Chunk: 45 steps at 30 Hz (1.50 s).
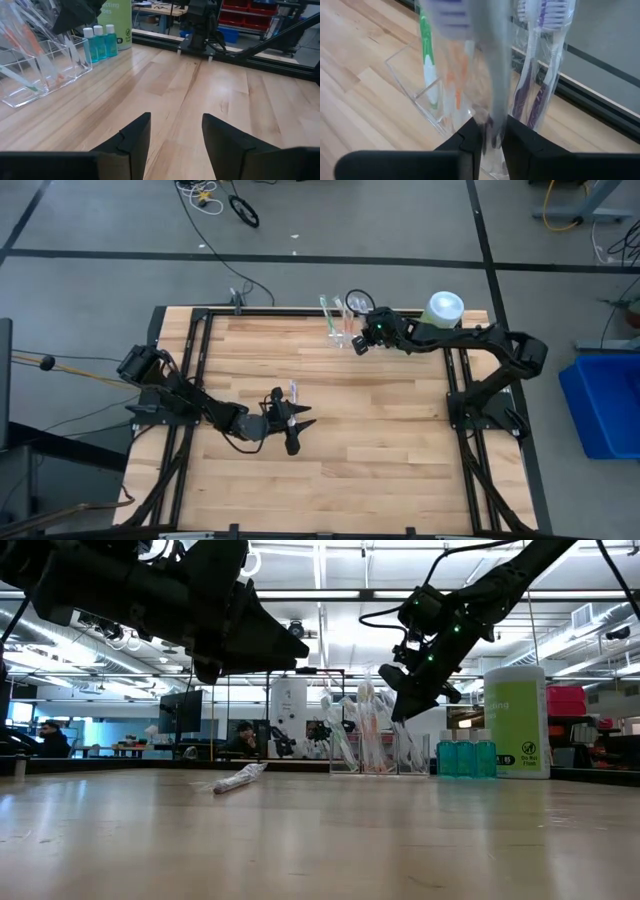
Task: Pick & Place toothbrushing station
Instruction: Put the purple toothbrush into the right section of the transparent organizer
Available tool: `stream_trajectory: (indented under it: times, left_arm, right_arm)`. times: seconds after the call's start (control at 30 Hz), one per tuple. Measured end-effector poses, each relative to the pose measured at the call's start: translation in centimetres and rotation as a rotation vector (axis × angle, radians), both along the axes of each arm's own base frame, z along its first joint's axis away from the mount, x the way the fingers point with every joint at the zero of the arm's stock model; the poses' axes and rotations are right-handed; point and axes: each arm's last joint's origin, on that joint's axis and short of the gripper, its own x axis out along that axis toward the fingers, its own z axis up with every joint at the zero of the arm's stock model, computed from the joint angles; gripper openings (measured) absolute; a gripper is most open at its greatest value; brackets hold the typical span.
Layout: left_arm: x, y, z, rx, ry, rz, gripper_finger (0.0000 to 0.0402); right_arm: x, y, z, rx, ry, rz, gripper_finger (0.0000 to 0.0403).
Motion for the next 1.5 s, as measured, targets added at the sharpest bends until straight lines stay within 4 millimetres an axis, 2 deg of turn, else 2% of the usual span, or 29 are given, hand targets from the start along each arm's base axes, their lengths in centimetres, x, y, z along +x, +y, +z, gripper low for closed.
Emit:
stream_trajectory:
  times: [0.37,0.8,1.0,1.1,1.2,1.33,1.43,1.5]
  left_arm:
    - [0.0,0.0,0.0,0.000,0.000,0.000,0.0176]
    - [0.0,0.0,0.0,0.000,0.000,0.000,0.0176]
    - [0.0,0.0,0.0,0.000,-0.001,0.000,0.0176]
    - [0.0,0.0,0.0,0.000,-0.001,0.000,0.0176]
    - [0.0,0.0,0.0,0.000,-0.001,0.000,0.0176]
    - [0.0,0.0,0.0,0.000,-0.001,0.000,0.0176]
    - [0.0,0.0,0.0,0.001,-0.001,0.000,0.0176]
    - [0.0,0.0,0.0,0.000,-0.001,0.000,0.0176]
  right_arm:
    - [0.0,0.0,0.0,-0.009,0.002,-0.018,0.0097]
    - [-0.2,-0.1,0.0,-0.007,-0.014,-0.103,0.0198]
    - [-0.5,0.0,0.5,-0.017,-0.025,-0.134,0.0212]
    - [-0.9,0.1,1.5,-0.039,-0.047,-0.135,0.0199]
    - [-1.2,0.3,2.6,-0.066,-0.072,-0.127,0.0168]
    - [-1.3,0.3,2.9,-0.092,-0.067,-0.121,0.0097]
    - [-1.2,0.2,2.5,-0.103,-0.037,-0.111,0.0033]
    - [-1.0,0.1,2.0,-0.103,-0.015,-0.108,0.0010]
